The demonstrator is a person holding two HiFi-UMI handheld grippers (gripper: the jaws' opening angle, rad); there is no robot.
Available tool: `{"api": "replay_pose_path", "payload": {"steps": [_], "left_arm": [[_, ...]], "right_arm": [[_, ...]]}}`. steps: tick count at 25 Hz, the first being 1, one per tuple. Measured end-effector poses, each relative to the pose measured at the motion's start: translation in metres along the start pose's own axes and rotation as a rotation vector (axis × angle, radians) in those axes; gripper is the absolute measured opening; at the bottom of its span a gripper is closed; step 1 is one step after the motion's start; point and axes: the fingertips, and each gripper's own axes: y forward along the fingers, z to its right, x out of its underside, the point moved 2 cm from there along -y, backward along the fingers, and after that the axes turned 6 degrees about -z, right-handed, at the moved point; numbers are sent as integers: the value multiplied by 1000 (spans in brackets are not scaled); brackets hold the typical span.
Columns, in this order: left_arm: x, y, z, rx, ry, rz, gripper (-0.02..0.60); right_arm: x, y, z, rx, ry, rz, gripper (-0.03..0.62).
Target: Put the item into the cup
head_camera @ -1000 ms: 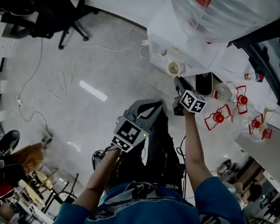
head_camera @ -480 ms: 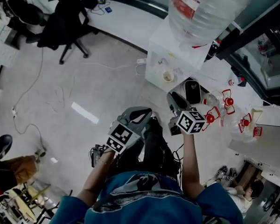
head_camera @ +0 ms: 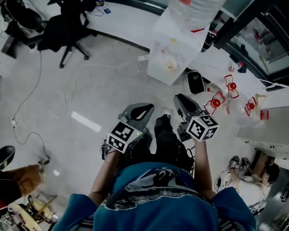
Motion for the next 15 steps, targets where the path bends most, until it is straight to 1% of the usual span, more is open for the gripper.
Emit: {"api": "replay_pose_path", "payload": {"steps": [4,8,13,15], "left_arm": [[7,-7,23,33,-24,5,12],[3,-2,46,59,-16,-6,13],[-6,4,69,43,-9,-14,13],[-9,4,79,26,-14,-8,13]], "right_arm": [[9,-30,-21,8,-37,0,71],[4,-54,-30,-2,-78,10,71],[1,-81,-32,-31,-109,12,69],[3,-92,-33,-43,-116,6,54]]}}
